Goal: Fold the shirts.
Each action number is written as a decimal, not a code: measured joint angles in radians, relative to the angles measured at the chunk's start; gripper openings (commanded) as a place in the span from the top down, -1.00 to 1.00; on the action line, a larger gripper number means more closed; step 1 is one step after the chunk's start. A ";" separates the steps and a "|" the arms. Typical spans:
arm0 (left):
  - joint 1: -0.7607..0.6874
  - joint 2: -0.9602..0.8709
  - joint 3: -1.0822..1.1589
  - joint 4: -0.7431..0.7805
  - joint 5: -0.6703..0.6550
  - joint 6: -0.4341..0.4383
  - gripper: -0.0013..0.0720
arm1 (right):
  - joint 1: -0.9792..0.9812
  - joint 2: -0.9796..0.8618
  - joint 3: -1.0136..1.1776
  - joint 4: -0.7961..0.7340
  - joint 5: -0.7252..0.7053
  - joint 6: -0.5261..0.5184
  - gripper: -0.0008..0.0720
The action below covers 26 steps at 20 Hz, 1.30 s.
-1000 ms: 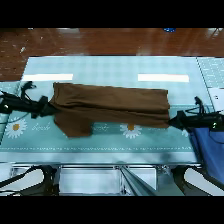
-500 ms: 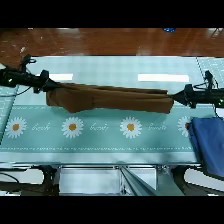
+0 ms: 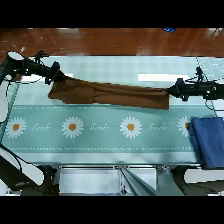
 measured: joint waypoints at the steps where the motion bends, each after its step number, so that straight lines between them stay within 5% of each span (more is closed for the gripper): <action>1: -0.002 -0.014 0.010 0.002 0.010 0.010 0.14 | 0.001 -0.011 0.003 -0.001 -0.008 0.002 -0.08; 2: -0.004 -0.021 0.017 0.000 0.029 0.021 -0.41 | 0.001 -0.019 0.005 0.001 -0.025 0.001 -0.17; 6: 0.017 -0.033 0.100 0.036 -0.026 0.023 -0.41 | -0.025 -0.021 0.048 0.005 0.005 -0.002 -0.17; 12: 0.147 0.145 0.191 0.362 -0.146 -0.098 -0.41 | -0.164 0.147 0.068 -0.155 0.069 0.068 -0.17; 21: 0.049 0.797 -0.614 0.306 0.279 0.026 -0.41 | -0.070 0.164 -0.162 -0.159 -0.135 0.118 -0.18; 26: -0.021 0.938 -0.806 0.266 0.342 0.050 -0.41 | -0.002 0.059 -0.159 -0.076 -0.158 0.097 -0.17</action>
